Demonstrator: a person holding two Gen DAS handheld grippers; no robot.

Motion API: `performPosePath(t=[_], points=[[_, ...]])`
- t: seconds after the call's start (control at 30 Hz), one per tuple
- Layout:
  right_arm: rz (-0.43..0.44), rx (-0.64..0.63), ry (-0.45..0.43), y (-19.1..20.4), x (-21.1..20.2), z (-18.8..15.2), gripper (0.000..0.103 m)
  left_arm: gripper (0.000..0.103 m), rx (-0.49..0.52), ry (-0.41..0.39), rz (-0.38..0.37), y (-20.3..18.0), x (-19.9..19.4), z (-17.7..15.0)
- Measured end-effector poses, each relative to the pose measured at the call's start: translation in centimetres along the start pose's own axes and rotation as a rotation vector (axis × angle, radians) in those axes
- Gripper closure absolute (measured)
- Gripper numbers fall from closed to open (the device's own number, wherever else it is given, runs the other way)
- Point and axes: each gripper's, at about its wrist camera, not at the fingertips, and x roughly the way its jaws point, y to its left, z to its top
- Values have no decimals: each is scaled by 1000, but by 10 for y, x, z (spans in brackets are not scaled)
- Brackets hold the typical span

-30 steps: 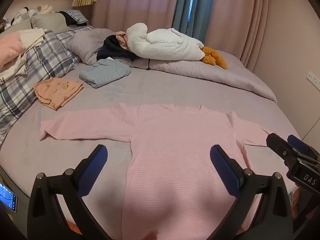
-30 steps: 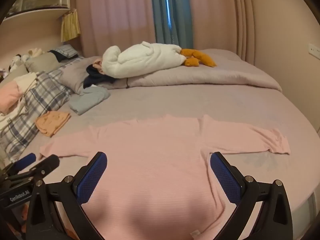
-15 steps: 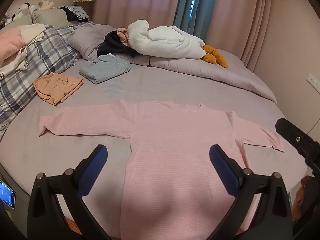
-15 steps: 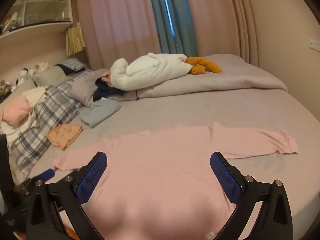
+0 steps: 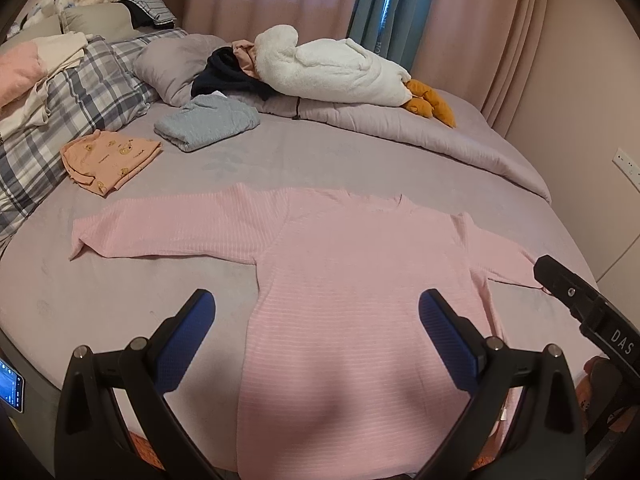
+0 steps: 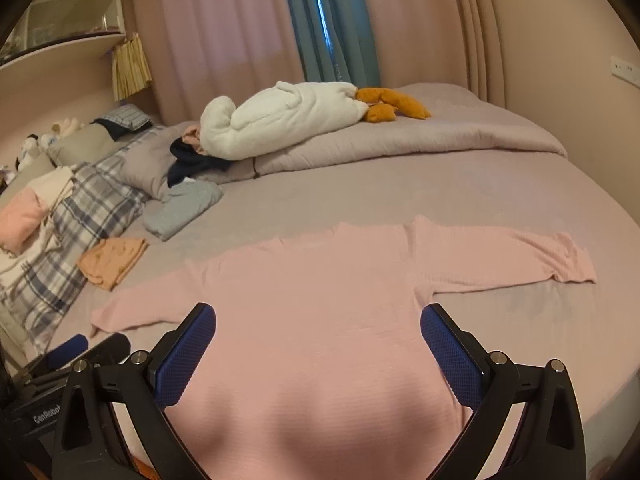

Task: Fold small clothes

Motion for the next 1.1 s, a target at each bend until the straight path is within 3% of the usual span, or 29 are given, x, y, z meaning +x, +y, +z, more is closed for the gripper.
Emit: performPosePath(t=[0.97, 1.1], points=[[-12, 100, -36, -31, -7, 5, 1, 3, -23, 57, -49, -2, 11, 2], [-11, 121, -41, -36, -9, 6, 8, 3, -22, 62, -56, -1, 11, 2]])
